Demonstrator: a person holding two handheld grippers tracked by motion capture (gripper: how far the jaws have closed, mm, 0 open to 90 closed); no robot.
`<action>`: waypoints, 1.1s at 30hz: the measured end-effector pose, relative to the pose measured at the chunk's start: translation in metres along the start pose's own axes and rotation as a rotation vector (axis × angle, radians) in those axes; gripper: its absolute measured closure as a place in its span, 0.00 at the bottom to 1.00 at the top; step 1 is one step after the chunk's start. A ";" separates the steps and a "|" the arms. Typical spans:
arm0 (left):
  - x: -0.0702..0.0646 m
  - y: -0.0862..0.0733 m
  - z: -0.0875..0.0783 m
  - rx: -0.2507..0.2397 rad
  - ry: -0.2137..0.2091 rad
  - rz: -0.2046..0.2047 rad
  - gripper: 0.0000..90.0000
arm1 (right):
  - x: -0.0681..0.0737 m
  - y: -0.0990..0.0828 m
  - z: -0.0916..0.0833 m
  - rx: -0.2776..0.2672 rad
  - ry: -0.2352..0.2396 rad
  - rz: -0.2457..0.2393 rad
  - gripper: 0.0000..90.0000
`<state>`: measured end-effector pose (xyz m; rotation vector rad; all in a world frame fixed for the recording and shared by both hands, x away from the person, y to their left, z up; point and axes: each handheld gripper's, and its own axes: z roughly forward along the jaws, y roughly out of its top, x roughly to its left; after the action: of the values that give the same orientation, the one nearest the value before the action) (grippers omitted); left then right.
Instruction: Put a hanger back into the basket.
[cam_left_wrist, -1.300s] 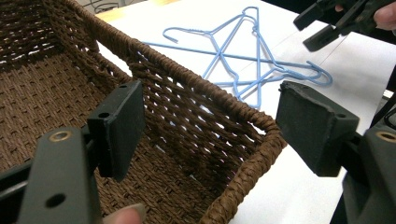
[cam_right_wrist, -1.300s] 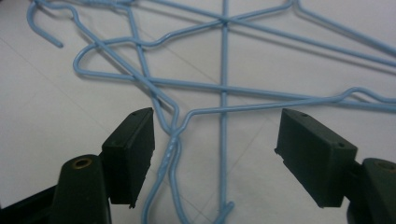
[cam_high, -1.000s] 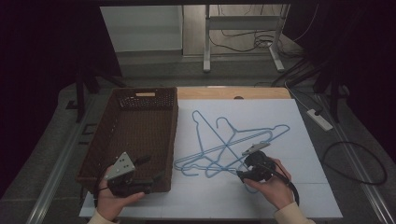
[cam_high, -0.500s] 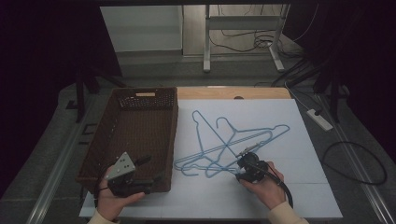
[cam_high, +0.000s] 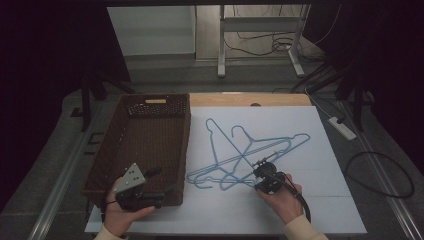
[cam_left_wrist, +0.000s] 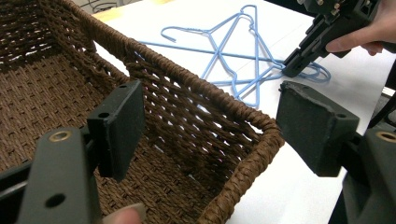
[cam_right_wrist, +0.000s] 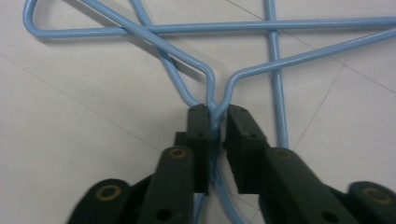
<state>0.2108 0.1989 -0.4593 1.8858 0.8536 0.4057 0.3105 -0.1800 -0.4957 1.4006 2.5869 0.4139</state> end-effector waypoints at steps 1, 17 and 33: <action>0.000 0.000 0.000 0.000 0.000 0.000 0.28 | 0.000 0.000 0.000 0.000 -0.002 0.009 0.90; 0.000 0.001 -0.001 -0.001 0.001 0.005 0.28 | -0.007 0.000 -0.013 -0.025 0.019 0.024 0.95; -0.003 0.003 -0.001 0.001 0.006 0.015 0.28 | -0.030 -0.007 -0.036 -0.113 0.104 0.041 0.95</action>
<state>0.2092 0.1960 -0.4562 1.8938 0.8441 0.4209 0.3108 -0.2146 -0.4631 1.4315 2.5733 0.6442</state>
